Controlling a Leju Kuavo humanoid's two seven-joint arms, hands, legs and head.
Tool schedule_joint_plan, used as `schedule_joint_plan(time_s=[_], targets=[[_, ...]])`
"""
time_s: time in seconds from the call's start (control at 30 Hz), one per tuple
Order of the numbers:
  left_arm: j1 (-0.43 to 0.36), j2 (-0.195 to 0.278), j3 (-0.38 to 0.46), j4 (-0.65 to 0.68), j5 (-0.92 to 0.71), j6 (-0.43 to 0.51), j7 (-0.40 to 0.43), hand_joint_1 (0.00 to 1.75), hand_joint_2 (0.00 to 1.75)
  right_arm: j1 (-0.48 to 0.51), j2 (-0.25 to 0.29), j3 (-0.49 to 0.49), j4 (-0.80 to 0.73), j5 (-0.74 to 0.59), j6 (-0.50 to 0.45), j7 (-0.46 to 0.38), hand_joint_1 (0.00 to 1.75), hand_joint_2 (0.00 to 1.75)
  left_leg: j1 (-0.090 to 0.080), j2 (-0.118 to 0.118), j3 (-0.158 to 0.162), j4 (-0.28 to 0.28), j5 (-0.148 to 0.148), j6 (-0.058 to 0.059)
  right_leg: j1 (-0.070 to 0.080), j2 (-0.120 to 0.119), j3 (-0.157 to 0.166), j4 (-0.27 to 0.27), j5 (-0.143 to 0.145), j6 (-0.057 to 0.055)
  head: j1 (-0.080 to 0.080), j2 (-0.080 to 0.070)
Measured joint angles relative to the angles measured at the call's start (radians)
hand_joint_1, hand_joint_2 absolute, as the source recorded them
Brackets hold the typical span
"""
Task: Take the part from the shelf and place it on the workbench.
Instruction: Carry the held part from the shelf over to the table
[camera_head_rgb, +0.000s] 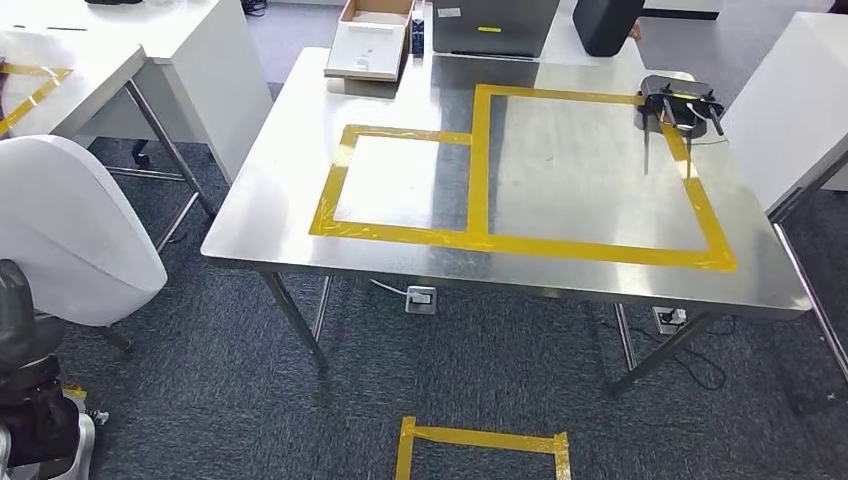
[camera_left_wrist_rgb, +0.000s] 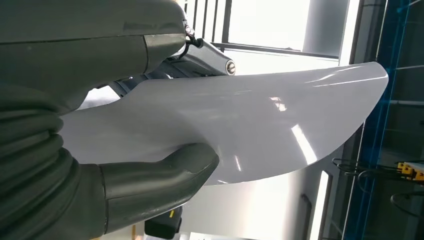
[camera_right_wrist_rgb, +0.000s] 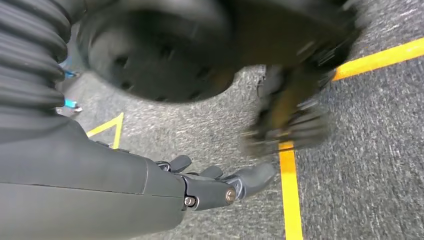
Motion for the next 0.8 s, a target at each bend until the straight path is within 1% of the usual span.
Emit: schedule_joint_plan(time_s=[0.03, 0.07, 0.1, 0.13, 0.17, 0.2, 0.23, 0.27, 0.3, 0.33, 0.37, 0.4, 0.43, 0.47, 0.5, 0.53, 0.57, 0.6, 0.63, 0.67, 0.7, 0.73, 0.8], targets=[[0.000, 0.000, -0.001, 0.001, 0.000, 0.000, 0.000, 1.75, 1.75, 0.004, 0.000, 0.000, 0.000, -0.001, 0.000, -0.001, 0.00, 1.75, 0.001, -0.004, 0.032, -0.007, -0.020, -0.002, 0.000, 0.000, -0.027, -0.034, -0.013, 0.000, 0.001, 0.000], [0.001, 0.000, -0.002, 0.002, 0.000, 0.000, 0.000, 1.75, 1.75, 0.009, 0.000, -0.001, 0.000, -0.001, 0.000, -0.001, 0.00, 1.75, 0.002, -0.006, 0.062, -0.013, -0.043, -0.006, -0.001, 0.000, -0.049, -0.087, 0.023, -0.001, 0.002, 0.000], [0.001, -0.001, -0.003, 0.005, 0.000, 0.000, 0.000, 1.75, 1.75, 0.014, 0.000, -0.001, 0.002, -0.001, 0.001, -0.001, 0.00, 1.75, 0.003, -0.008, 0.089, -0.016, -0.066, -0.010, -0.001, -0.001, -0.066, -0.156, 0.118, -0.003, 0.004, 0.000], [0.002, -0.002, -0.004, 0.008, 0.000, 0.000, 0.000, 1.75, 1.75, 0.017, 0.000, -0.001, 0.003, -0.001, 0.001, -0.001, 0.00, 1.75, 0.002, -0.010, 0.112, -0.017, -0.091, -0.015, 0.000, -0.003, -0.076, -0.220, 0.228, -0.005, 0.005, 0.000], [0.002, -0.002, -0.006, 0.010, 0.000, 0.000, 0.001, 1.75, 1.75, 0.017, 0.000, -0.002, 0.005, -0.002, 0.001, -0.001, 0.00, 1.75, 0.000, -0.012, 0.132, -0.021, -0.117, -0.020, 0.002, -0.004, -0.079, -0.262, 0.317, -0.008, 0.006, 0.000], [0.002, -0.002, -0.007, 0.011, 0.000, 0.000, 0.001, 1.75, 1.75, 0.014, 0.000, -0.002, 0.006, -0.002, 0.001, -0.001, 0.00, 1.75, -0.001, -0.015, 0.160, -0.023, -0.134, -0.027, 0.005, -0.004, -0.076, -0.283, 0.367, -0.013, 0.007, 0.000], [0.000, -0.001, -0.007, 0.010, 0.000, 0.000, 0.001, 1.75, 1.75, 0.008, 0.000, -0.002, 0.005, -0.002, 0.001, 0.000, 0.00, 1.75, -0.001, -0.017, 0.178, -0.017, -0.137, -0.033, 0.007, -0.004, -0.063, -0.282, 0.362, -0.019, 0.007, 0.000], [-0.004, 0.001, -0.008, 0.008, -0.001, 0.000, 0.001, 1.75, 1.75, 0.002, 0.000, -0.002, 0.004, 0.000, 0.001, 0.000, 0.00, 1.75, 0.000, -0.018, 0.182, 0.010, -0.123, -0.039, 0.007, -0.001, -0.044, -0.277, 0.341, -0.027, 0.005, 0.001], [-0.009, 0.003, -0.008, 0.007, -0.001, 0.000, 0.001, 1.75, 1.75, -0.001, 0.000, -0.002, 0.004, 0.001, 0.001, 0.001, 0.00, 1.75, 0.002, -0.017, 0.167, 0.066, -0.093, -0.044, 0.006, 0.000, -0.019, -0.278, 0.321, -0.036, 0.004, 0.000], [-0.014, 0.004, -0.008, 0.007, -0.002, 0.000, 0.001, 1.75, 1.75, -0.003, 0.000, -0.002, 0.003, 0.003, 0.001, 0.001, 0.00, 1.75, 0.003, -0.012, 0.124, 0.139, -0.063, -0.048, 0.004, 0.000, 0.009, -0.280, 0.302, -0.046, 0.002, 0.000], [-0.016, 0.006, -0.009, 0.009, -0.002, 0.001, 0.002, 1.75, 1.75, -0.003, 0.000, -0.002, 0.003, 0.004, 0.001, 0.000, 0.00, 1.75, 0.003, -0.007, 0.072, 0.214, -0.051, -0.051, 0.003, 0.001, 0.038, -0.285, 0.284, -0.054, -0.001, 0.000], [-0.017, 0.006, -0.009, 0.012, -0.002, 0.001, 0.004, 1.75, 1.75, -0.002, 0.000, -0.002, 0.003, 0.005, 0.001, 0.001, 0.00, 1.75, 0.003, -0.001, 0.019, 0.270, -0.066, -0.054, 0.004, 0.001, 0.067, -0.289, 0.266, -0.059, -0.004, 0.000], [-0.017, 0.006, -0.010, 0.016, -0.005, 0.002, 0.006, 1.75, 1.75, -0.001, 0.000, -0.002, 0.003, 0.006, 0.002, 0.001, 0.00, 1.75, 0.003, 0.002, -0.030, 0.300, -0.108, -0.055, 0.004, 0.004, 0.095, -0.295, 0.249, -0.062, -0.007, 0.000], [-0.017, 0.008, -0.011, 0.020, -0.014, 0.004, 0.011, 1.75, 1.75, 0.000, 0.000, -0.002, 0.003, 0.007, 0.002, 0.001, 0.00, 1.75, 0.003, 0.003, -0.074, 0.308, -0.167, -0.056, 0.004, 0.006, 0.124, -0.299, 0.231, -0.063, -0.008, 0.000], [-0.020, 0.010, -0.014, 0.025, -0.030, 0.008, 0.020, 1.75, 1.75, 0.001, 0.000, -0.002, 0.003, 0.008, 0.002, 0.001, 0.00, 1.75, 0.002, 0.004, -0.110, 0.299, -0.221, -0.056, 0.005, 0.009, 0.152, -0.303, 0.214, -0.064, -0.010, 0.000], [-0.025, 0.014, -0.018, 0.033, -0.058, 0.014, 0.032, 1.75, 1.75, 0.002, 0.000, -0.002, 0.003, 0.010, 0.002, 0.001, 0.00, 1.75, 0.001, 0.005, -0.141, 0.273, -0.250, -0.053, 0.005, 0.012, 0.179, -0.307, 0.193, -0.064, -0.011, 0.000], [-0.033, 0.021, -0.025, 0.044, -0.102, 0.024, 0.045, 1.75, 1.75, 0.002, 0.000, -0.002, 0.003, 0.012, 0.003, 0.002, 0.00, 1.75, 0.000, 0.005, -0.166, 0.235, -0.238, -0.049, 0.005, 0.015, 0.205, -0.309, 0.173, -0.063, -0.013, 0.000], [-0.045, 0.031, -0.037, 0.062, -0.172, 0.042, 0.061, 1.75, 1.75, 0.006, 0.001, -0.002, 0.003, 0.014, 0.004, 0.003, 0.00, 1.75, -0.002, 0.006, -0.185, 0.181, -0.164, -0.042, 0.005, 0.016, 0.225, -0.310, 0.153, -0.061, -0.014, 0.000], [-0.062, 0.043, -0.052, 0.088, -0.268, 0.072, 0.080, 1.75, 1.75, 0.007, 0.002, -0.002, 0.004, 0.017, 0.005, 0.004, 0.00, 1.75, -0.005, 0.005, -0.201, 0.124, -0.056, -0.035, 0.006, 0.018, 0.243, -0.307, 0.132, -0.057, -0.014, 0.000], [-0.085, 0.059, -0.072, 0.124, -0.394, 0.117, 0.103, 1.75, 1.75, 0.006, 0.003, -0.002, 0.005, 0.020, 0.006, 0.006, 0.00, 1.75, -0.007, 0.004, -0.208, 0.084, 0.046, -0.029, 0.008, 0.019, 0.255, -0.303, 0.110, -0.052, -0.015, 0.000], [-0.113, 0.074, -0.098, 0.167, -0.535, 0.173, 0.123, 1.75, 1.75, 0.005, 0.004, -0.002, 0.006, 0.023, 0.007, 0.008, 0.00, 1.75, -0.009, 0.003, -0.212, 0.061, 0.122, -0.025, 0.010, 0.020, 0.265, -0.300, 0.091, -0.048, -0.014, 0.000], [-0.149, 0.087, -0.129, 0.214, -0.673, 0.235, 0.137, 1.75, 1.75, -0.001, 0.005, -0.002, 0.006, 0.025, 0.008, 0.010, 0.00, 1.75, -0.010, 0.000, -0.214, 0.059, 0.150, -0.022, 0.011, 0.019, 0.274, -0.300, 0.075, -0.043, -0.013, 0.000], [-0.233, 0.104, -0.207, 0.321, -0.926, 0.370, 0.149, 1.75, 1.75, -0.012, 0.005, -0.002, 0.004, 0.032, 0.007, 0.011, 0.00, 1.75, -0.008, -0.004, -0.207, 0.065, 0.140, -0.012, 0.010, 0.016, 0.290, -0.303, 0.055, -0.031, -0.012, 0.000]])
